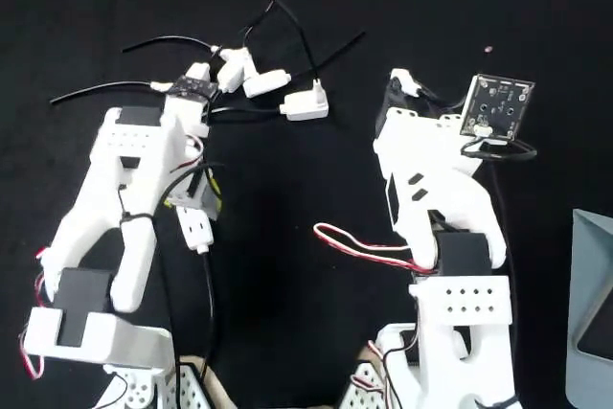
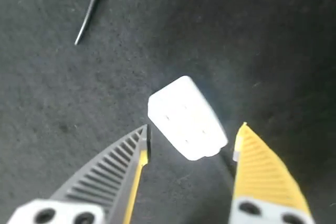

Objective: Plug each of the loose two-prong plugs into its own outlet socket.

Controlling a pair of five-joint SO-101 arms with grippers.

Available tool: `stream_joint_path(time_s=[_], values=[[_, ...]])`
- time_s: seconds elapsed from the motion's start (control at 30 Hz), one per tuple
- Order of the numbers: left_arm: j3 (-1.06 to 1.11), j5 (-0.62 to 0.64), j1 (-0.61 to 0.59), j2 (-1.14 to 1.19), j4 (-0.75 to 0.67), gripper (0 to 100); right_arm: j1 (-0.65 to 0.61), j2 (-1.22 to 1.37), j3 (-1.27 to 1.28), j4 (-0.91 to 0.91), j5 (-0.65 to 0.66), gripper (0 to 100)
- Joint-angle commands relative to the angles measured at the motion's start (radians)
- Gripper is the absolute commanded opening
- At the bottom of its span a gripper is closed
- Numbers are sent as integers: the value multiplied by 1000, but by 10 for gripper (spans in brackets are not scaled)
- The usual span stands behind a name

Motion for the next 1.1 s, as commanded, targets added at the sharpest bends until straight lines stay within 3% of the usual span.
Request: stream_joint_path(time_s=[0.0,0.17,0.33,0.53,0.6,1.07], values=[[33,181,41,-63,-3,280,-15,-21,-5,-21,-3,13],[165,328,36,-58,-130,278,-15,-21,-5,-21,-2,13],[274,374,42,-61,-249,275,-15,-21,4,-26,18,13],[291,364,45,-66,-354,65,-15,-21,4,-26,26,13],[277,298,56,-68,-387,25,-17,-21,4,-26,28,13],[67,-459,134,-57,-390,33,-17,-21,5,-26,28,13]])
